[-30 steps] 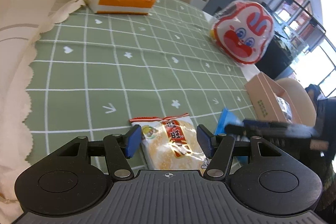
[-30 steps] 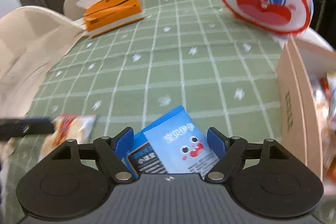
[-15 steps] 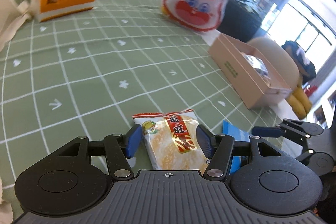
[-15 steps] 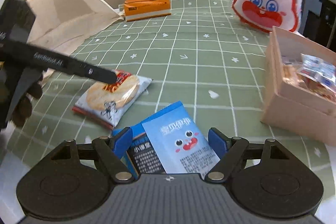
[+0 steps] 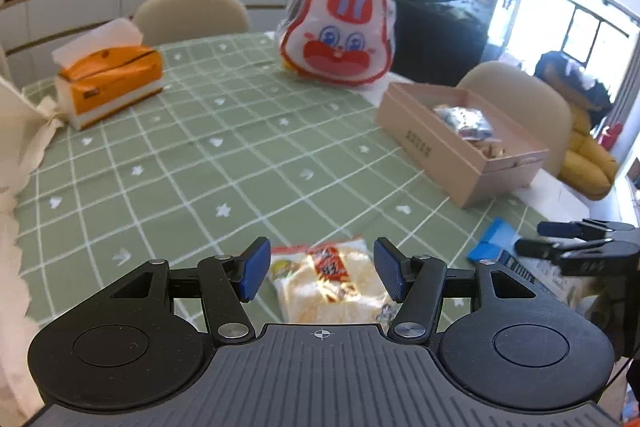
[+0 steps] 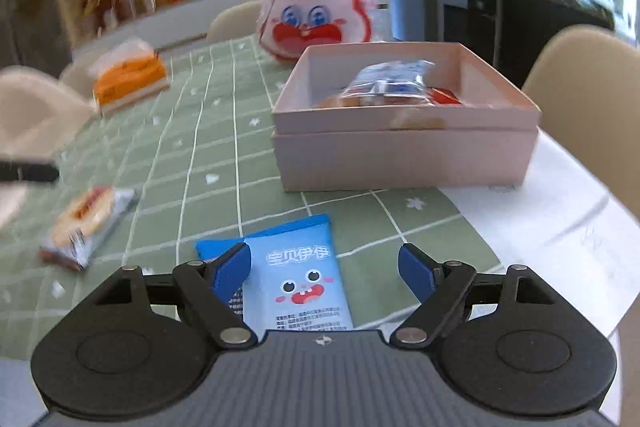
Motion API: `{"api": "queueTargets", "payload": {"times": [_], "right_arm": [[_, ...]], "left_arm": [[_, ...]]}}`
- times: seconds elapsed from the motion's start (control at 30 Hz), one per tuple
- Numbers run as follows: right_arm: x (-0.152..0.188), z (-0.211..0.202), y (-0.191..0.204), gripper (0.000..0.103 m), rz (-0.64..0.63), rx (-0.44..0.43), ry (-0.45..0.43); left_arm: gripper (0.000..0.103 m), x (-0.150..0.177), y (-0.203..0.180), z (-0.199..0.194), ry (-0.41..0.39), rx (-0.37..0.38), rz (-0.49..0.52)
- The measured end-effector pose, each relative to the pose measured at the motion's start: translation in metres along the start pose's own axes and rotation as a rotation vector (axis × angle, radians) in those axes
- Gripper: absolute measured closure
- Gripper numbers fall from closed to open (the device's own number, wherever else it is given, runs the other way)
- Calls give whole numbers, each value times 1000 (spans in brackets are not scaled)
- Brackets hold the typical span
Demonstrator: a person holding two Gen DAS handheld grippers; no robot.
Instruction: Organize snacks
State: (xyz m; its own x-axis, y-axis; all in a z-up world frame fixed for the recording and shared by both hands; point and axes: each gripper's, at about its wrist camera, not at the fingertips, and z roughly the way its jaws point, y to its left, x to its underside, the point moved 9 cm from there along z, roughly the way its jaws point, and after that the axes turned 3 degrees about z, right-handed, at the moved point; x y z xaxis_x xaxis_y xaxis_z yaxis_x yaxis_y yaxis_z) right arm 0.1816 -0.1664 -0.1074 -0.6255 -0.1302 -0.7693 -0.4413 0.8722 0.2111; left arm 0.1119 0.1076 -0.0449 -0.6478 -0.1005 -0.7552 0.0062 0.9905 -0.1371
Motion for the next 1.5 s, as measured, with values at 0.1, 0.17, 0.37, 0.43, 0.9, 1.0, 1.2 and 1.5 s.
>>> {"api": "queueTargets", "payload": {"times": [0.1, 0.17, 0.37, 0.43, 0.9, 1.0, 1.2, 1.5], "right_arm": [[-1, -7, 18, 21, 14, -116, -9], [0, -8, 39, 21, -24, -155, -2], [5, 12, 108, 37, -119, -263, 63], [9, 18, 128, 61, -155, -295, 89], [9, 16, 109, 72, -86, -242, 89], [9, 9, 99, 72, -76, -242, 79], [17, 16, 107, 72, -93, -265, 103], [21, 15, 100, 72, -77, -251, 94]], "left_arm": [[40, 8, 17, 10, 53, 9, -119], [40, 16, 29, 18, 80, 8, -180], [40, 32, 39, 28, 120, 93, -312], [40, 33, 38, 29, 112, 101, -317], [40, 17, -25, 57, 159, 314, -278], [47, 22, -28, 60, 170, 309, -258], [54, 26, -24, 57, 145, 286, -264], [51, 17, -38, 48, 131, 291, -240]]}}
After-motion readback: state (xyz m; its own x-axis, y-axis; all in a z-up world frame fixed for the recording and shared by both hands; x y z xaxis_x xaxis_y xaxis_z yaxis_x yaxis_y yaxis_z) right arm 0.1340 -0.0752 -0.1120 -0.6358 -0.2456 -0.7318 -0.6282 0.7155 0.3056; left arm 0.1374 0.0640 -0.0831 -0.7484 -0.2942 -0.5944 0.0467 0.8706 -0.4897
